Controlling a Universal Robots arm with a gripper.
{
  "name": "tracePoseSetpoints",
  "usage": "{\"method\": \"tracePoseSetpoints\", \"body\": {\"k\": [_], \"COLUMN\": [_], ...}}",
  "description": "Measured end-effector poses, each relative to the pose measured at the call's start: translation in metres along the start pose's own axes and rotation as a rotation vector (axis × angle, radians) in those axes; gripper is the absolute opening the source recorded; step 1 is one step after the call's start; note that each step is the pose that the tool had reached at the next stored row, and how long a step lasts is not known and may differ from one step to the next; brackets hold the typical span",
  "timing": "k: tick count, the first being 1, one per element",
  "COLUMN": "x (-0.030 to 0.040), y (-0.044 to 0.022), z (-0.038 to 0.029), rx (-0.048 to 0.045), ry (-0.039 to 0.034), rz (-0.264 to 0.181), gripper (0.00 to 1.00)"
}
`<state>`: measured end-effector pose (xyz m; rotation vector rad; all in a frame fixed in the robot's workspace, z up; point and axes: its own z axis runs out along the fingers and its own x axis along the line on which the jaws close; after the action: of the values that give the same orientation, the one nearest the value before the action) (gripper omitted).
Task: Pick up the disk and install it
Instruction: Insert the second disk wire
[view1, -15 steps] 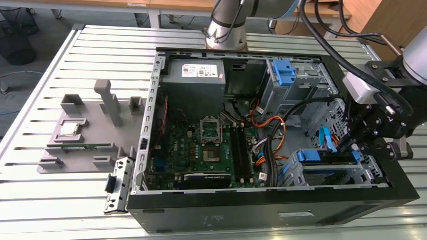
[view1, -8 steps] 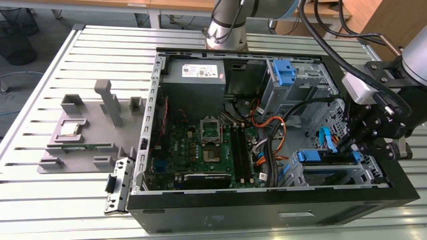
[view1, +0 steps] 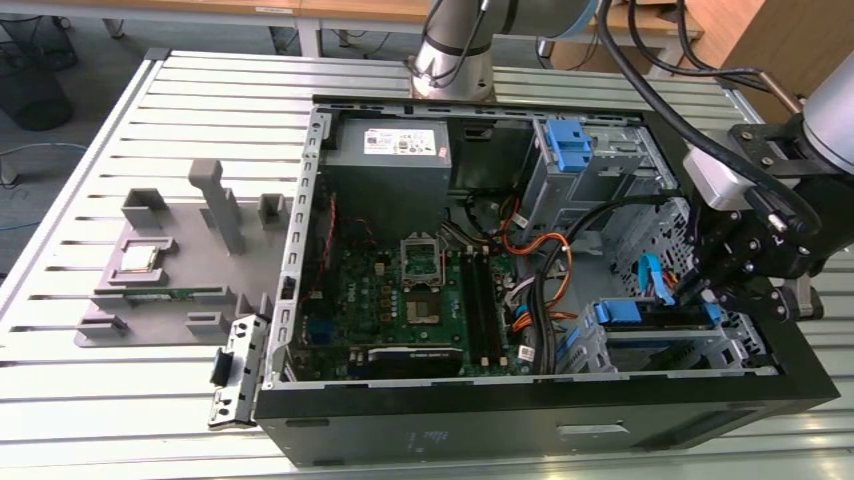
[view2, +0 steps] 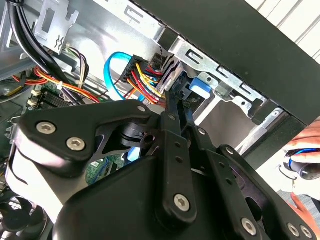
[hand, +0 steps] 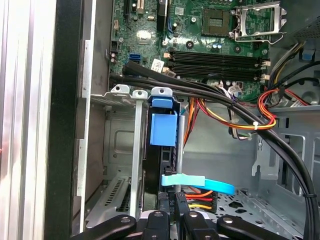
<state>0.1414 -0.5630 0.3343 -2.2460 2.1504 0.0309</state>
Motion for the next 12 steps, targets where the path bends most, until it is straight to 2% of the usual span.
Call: {"method": "tracePoseSetpoints", "body": {"k": [12], "x": [0.0019], "y": [0.0001], "z": [0.0007], "rx": [0.0000], "ry": [0.0002], "rz": [0.001], "gripper": [0.17]}}
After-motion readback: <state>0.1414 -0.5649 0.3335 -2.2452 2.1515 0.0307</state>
